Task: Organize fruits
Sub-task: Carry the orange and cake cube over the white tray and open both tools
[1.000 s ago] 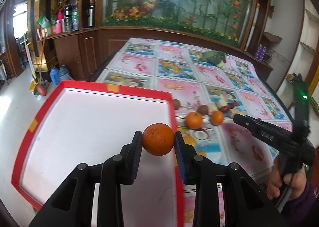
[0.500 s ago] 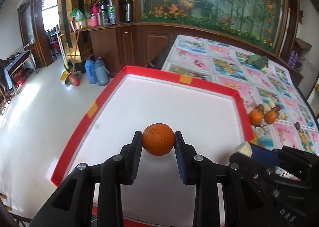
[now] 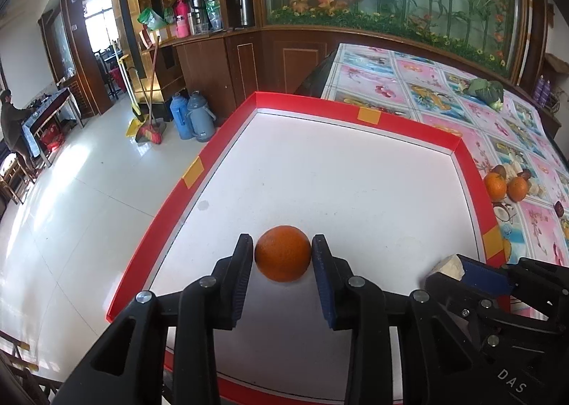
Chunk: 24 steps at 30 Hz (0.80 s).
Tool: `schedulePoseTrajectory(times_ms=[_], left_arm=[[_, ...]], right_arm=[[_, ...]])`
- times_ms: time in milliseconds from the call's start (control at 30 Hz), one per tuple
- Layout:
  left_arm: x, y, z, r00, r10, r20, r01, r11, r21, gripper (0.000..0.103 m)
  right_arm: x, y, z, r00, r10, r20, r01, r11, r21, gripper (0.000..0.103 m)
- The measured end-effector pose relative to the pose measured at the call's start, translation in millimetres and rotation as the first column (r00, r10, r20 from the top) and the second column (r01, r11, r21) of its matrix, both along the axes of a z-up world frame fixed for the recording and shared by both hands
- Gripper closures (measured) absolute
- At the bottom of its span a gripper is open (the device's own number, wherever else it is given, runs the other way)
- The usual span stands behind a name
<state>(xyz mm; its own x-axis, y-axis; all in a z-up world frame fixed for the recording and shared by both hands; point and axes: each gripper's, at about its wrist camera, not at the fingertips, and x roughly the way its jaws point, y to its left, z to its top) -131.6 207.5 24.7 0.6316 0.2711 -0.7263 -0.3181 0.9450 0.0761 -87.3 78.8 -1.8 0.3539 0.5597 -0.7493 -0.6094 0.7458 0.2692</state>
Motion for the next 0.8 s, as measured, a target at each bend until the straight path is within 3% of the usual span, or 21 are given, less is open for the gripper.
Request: schedulePoseTrajectory(times_ms=[67,133,267,500,800], left_arm=[[-2,1,4,1.0,0.019,0.007,-0.02,1.0,0.021,0.049],[-4,1,9,0.999,0.034,0.024,-0.035,0.999,0.038,0.038],[-5,0,15,0.998,0.046,0.036,-0.048,0.998,0.045,0.03],[0,-25,13,1.0,-0.007,0.015,0.006,0.999,0.04,0.03],[12,-89,22,0.984,-0.176,0.006,0.175,0.983,0.056,0.03]], right_arm=[[3,-1,0,1.0,0.001,-0.004,-0.001,1.0,0.011,0.064],[2,-6,5,1.0,-0.008,0.005,0.008,0.999,0.043,0.056],[4,-23,17,0.998,-0.046,0.053,0.041,0.994,0.101,0.051],[23,-83,20,0.984,-0.173,0.036,0.167,0.976,0.138,0.05],[44,-189,18,0.925,-0.381,0.003,0.376,0.914,0.15,0.05]])
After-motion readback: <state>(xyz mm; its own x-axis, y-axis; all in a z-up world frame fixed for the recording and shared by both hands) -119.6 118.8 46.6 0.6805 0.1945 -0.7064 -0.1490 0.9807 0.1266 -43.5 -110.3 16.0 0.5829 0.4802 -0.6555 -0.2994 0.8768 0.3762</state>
